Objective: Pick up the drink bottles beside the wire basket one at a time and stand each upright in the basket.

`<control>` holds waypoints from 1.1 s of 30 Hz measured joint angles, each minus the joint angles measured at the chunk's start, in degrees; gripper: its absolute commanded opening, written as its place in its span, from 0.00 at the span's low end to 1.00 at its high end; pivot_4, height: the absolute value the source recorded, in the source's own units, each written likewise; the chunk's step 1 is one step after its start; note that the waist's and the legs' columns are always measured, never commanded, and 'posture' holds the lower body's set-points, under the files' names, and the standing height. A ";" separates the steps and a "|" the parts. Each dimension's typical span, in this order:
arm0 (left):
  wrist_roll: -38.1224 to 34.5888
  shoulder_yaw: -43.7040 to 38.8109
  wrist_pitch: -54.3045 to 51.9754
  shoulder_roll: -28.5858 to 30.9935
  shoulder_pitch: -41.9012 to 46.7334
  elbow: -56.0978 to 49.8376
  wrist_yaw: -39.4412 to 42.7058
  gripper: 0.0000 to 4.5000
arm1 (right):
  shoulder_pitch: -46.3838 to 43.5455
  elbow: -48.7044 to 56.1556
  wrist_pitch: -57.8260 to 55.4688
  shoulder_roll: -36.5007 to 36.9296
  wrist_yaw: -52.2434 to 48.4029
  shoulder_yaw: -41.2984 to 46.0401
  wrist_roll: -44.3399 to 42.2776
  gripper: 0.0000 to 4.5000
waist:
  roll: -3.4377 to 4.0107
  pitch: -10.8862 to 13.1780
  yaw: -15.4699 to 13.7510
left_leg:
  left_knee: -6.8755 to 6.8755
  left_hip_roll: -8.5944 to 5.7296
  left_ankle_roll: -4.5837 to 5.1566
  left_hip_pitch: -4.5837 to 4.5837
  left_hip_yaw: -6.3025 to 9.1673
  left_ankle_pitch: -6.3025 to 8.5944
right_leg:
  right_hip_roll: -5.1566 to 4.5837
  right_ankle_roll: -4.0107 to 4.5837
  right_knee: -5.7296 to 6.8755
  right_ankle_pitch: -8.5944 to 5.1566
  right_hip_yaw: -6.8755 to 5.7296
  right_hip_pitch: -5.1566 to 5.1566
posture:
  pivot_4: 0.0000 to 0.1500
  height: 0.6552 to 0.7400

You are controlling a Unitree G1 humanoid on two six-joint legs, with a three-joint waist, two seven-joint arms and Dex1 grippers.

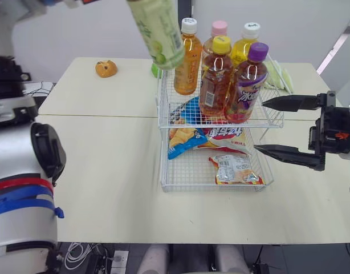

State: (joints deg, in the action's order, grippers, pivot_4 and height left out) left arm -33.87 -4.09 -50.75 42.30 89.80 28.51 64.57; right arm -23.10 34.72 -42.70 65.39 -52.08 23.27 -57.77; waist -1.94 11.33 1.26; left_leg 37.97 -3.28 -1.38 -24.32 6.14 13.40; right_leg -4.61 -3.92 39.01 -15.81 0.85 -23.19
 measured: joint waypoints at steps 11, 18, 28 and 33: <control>9.19 9.91 6.43 -6.17 -2.23 2.26 5.92 0.30 | -0.62 -0.87 -1.64 1.02 1.17 0.22 -0.13 1.00 | 0.03 0.02 0.58 | -0.01 0.00 0.01 -0.04 -0.03 0.00 | -0.01 0.00 -0.02 0.00 0.11 -0.09 | 1.00 1.00; 11.37 10.45 8.64 -8.17 -5.80 1.85 5.67 0.30 | -0.76 -2.69 -1.66 1.72 0.86 2.28 -0.06 1.00 | 0.03 0.02 0.41 | 0.01 -0.02 0.02 -0.05 -0.01 0.01 | -0.03 0.00 -0.03 0.00 0.09 -0.06 | 1.00 1.00; 12.40 9.95 9.75 -9.29 -5.47 3.77 6.09 0.46 | -2.11 -5.14 -1.73 1.89 0.96 4.97 -1.12 1.00 | 0.04 0.02 0.41 | 0.02 -0.02 0.03 -0.04 -0.01 0.00 | -0.04 0.00 0.02 0.00 0.07 -0.06 | 1.00 1.00; 12.50 9.67 11.00 -9.42 -5.20 5.78 8.03 0.78 | -1.07 -4.90 -1.72 1.88 1.02 5.04 -1.10 1.00 | 0.04 0.02 0.45 | 0.01 -0.03 0.03 -0.04 -0.02 0.00 | -0.04 0.00 0.02 0.00 0.08 -0.06 | 1.00 1.00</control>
State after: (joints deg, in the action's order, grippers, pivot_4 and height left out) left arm -21.37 5.59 -39.75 32.88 84.59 34.29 72.60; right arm -24.17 29.82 -44.42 67.27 -51.05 28.31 -58.87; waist -1.90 11.35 1.71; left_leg 37.98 -3.30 -1.34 -24.36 6.13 13.40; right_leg -4.64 -3.92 39.03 -15.81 0.92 -23.26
